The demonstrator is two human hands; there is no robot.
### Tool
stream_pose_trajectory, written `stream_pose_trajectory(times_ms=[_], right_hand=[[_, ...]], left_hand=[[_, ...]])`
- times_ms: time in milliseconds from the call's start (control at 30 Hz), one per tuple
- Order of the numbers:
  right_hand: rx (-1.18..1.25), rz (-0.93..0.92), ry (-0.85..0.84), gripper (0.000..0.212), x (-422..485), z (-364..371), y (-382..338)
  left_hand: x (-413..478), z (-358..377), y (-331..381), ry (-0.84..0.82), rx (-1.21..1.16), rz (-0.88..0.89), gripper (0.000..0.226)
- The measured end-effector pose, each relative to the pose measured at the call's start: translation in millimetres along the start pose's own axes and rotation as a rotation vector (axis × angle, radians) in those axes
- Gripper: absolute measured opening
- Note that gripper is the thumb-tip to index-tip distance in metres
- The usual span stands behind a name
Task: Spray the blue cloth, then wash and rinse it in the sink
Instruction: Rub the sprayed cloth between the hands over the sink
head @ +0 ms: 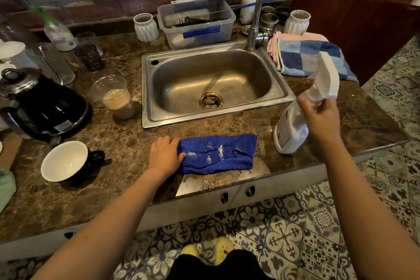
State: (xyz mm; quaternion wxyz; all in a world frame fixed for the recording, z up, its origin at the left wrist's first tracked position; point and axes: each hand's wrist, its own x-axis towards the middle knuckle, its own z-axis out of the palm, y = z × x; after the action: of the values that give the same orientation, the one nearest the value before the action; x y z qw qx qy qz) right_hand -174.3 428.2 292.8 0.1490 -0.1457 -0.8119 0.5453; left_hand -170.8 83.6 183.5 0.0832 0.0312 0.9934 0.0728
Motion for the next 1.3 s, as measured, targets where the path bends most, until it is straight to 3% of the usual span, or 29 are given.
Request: stream_pose_trajectory(times_ms=[100, 167, 200, 267, 367, 433, 500, 567, 700, 833, 933, 1000, 1133, 1200, 1300], right_hand=[[-0.166, -0.085, 0.191, 0.061, -39.0, -2.7, 5.9], [-0.22, -0.119, 0.351, 0.042, -77.8, 7.5, 14.5], [-0.236, -0.15, 0.345, 0.032, -94.8, 17.6, 20.1], [-0.294, -0.223, 0.103, 0.026, -112.9, 44.9, 24.0], [-0.381, -0.272, -0.433, 0.039, -92.2, 92.9, 24.6], [-0.403, -0.216, -0.723, 0.042, -67.0, 122.0, 24.8], [-0.364, -0.134, -0.898, 0.029, -51.5, 140.6, 25.4], [-0.302, -0.05, -0.965, 0.03, -47.9, 144.2, 23.1], [-0.171, 0.094, -0.939, 0.045, -52.1, 130.3, 24.9], [-0.2, 0.101, -0.954, 0.041, -50.5, 116.0, 26.1], [0.004, 0.162, -0.834, 0.038, -51.7, 112.8, 8.1], [0.124, 0.155, -0.752, 0.035, -62.4, 123.3, -18.4], [-0.091, -0.089, -0.492, 0.049, -84.7, 163.6, -55.8], [-0.184, -0.103, -0.326, 0.053, -77.2, 166.9, -63.2], [-0.161, -0.08, -0.337, 0.052, -80.5, 160.8, -68.0]], left_hand=[[7.1, -6.9, 1.5, -0.066, -0.01, -0.008, 0.04], [10.1, -11.9, 4.9, -0.075, -0.112, 0.001, 0.03], [10.6, -14.8, 6.6, -0.062, -0.233, 0.002, 0.023], [8.4, -21.5, 11.6, -0.075, -0.563, -0.02, 0.019], [1.5, -34.7, 24.5, -0.154, -0.951, -0.066, 0.024], [-2.4, -43.7, 36.7, -0.173, -1.208, -0.11, 0.014], [-3.6, -51.4, 45.3, -0.187, -1.447, -0.133, 0.008], [-3.6, -56.4, 47.4, -0.204, -1.617, -0.119, 0.009], [-5.0, -67.1, 38.6, -0.201, -1.744, -0.156, 0.01], [-7.1, -72.1, 23.1, -0.115, -1.626, -0.189, 0.001], [-7.6, -70.1, 20.1, -0.011, -1.483, -0.229, 0.023], [-10.2, -71.3, 32.3, 0.058, -1.453, -0.276, 0.024], [-25.3, -78.8, 84.2, 0.103, -1.654, -0.405, 0.031], [-33.1, -83.0, 103.2, 0.095, -1.673, -0.401, 0.035], [-32.0, -92.8, 102.9, 0.172, -1.64, -0.414, 0.037]])
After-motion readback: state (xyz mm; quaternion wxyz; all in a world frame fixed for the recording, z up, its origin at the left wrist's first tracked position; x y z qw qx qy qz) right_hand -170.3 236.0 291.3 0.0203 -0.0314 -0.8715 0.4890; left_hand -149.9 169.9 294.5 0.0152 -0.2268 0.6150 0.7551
